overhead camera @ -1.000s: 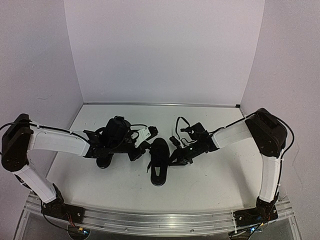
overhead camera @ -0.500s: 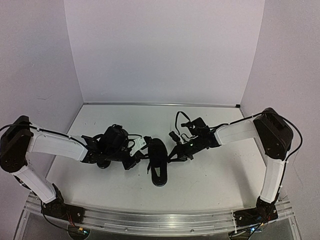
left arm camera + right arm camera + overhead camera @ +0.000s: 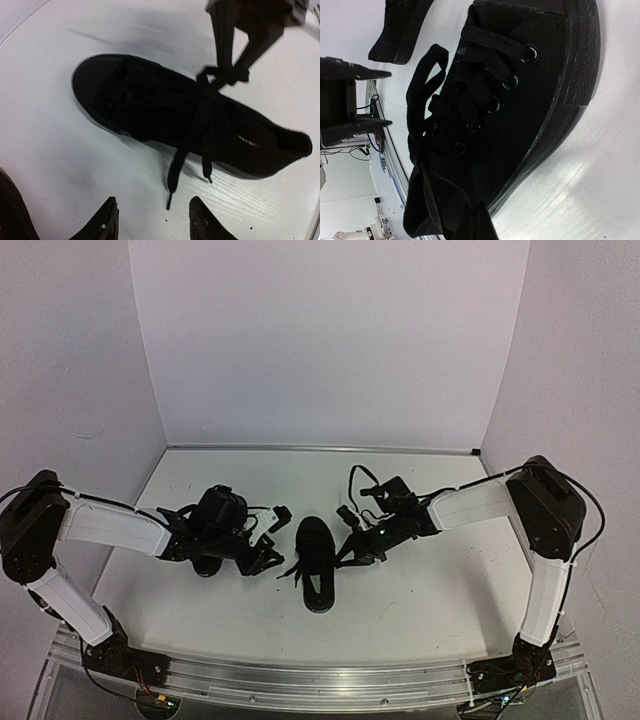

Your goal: Tie the shoes

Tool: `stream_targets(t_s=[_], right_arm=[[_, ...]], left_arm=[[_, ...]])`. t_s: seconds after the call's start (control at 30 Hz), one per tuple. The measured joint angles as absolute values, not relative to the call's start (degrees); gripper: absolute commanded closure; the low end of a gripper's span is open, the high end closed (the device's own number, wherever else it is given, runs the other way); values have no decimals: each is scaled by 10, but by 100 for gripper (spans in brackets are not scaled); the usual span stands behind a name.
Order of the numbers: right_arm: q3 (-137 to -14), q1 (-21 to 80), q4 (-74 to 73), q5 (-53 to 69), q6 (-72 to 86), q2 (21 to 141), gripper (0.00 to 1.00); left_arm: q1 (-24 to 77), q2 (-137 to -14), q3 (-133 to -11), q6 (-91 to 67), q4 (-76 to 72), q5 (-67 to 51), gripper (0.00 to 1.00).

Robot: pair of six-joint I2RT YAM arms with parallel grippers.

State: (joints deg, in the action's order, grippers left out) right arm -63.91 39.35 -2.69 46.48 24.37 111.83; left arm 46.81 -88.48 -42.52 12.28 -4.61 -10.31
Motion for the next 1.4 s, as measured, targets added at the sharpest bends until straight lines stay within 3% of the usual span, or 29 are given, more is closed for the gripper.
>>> stream_targets(t_s=[0.17, 0.47, 0.83, 0.93, 1.2, 1.4], right_arm=[[-640, 396, -27, 463, 242, 1118, 100], [-640, 396, -27, 459, 242, 1118, 100], [-640, 396, -27, 457, 242, 1118, 100], [-640, 396, -27, 457, 242, 1118, 100], [-640, 396, -28, 456, 242, 1118, 100], [-637, 396, -28, 444, 242, 1118, 100]], left_arm=[[432, -884, -432, 90, -91, -125, 48], [427, -989, -499, 40, -111, -161, 54], [425, -1066, -527, -28, -154, -207, 54], [425, -1077, -534, -38, -166, -216, 61], [425, -1078, -536, -42, -162, -224, 98], [424, -1037, -531, -28, -142, -206, 100]])
